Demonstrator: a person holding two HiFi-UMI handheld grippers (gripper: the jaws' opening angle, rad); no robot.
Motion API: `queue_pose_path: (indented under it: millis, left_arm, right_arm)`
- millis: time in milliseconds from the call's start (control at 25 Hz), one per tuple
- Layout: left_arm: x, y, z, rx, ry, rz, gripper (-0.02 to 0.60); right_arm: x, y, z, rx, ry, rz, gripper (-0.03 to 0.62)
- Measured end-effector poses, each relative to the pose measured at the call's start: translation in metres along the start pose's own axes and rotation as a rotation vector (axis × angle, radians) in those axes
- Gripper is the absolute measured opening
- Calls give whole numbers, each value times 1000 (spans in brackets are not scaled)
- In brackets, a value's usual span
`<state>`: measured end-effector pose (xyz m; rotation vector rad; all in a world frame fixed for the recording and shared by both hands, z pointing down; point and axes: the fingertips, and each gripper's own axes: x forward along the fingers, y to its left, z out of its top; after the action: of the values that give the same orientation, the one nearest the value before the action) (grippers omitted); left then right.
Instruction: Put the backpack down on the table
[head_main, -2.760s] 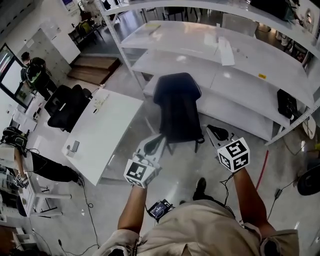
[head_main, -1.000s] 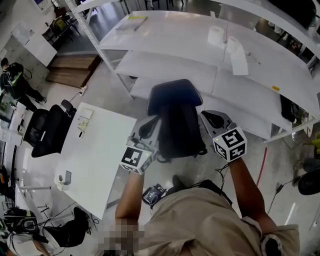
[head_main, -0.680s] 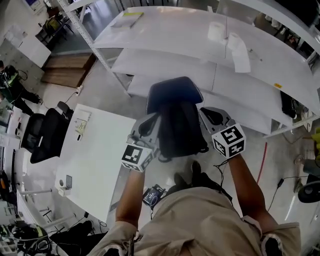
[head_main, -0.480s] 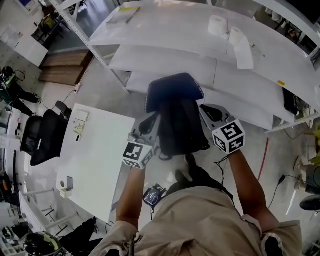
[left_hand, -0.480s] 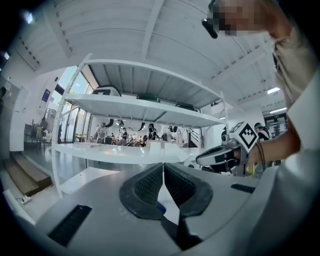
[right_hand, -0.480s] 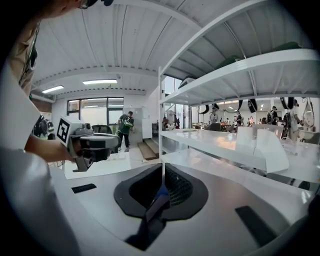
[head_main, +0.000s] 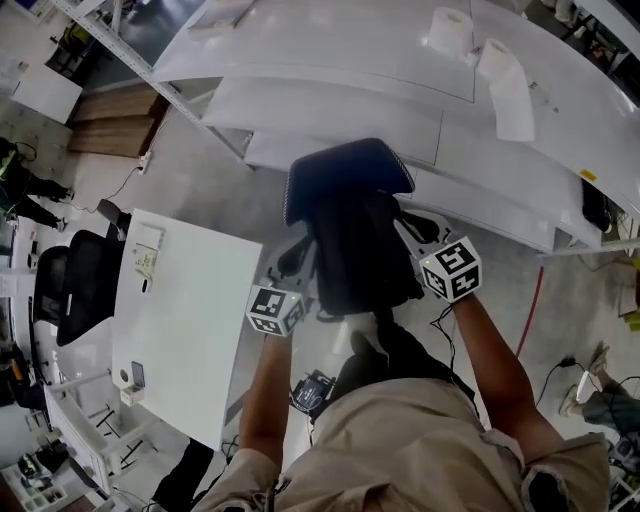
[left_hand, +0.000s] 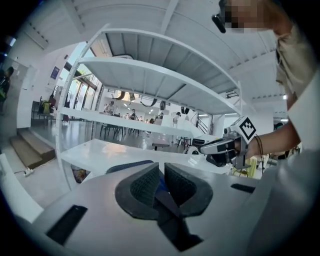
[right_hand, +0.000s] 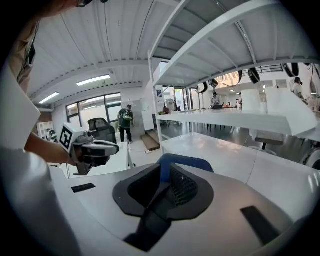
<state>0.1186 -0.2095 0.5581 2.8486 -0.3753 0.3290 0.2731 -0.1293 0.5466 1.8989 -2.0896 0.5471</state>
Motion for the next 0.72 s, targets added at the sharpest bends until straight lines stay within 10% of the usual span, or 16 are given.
queue_pose_path:
  millis: [360,720]
  left_arm:
    - [61,42,-89,-97,108,35,21]
    - [97,66,-186,-229,225,30,194]
  right_arm:
    - [76,-43,-89,101,127,46,177]
    - [121,-59,-184,198,263,107,235]
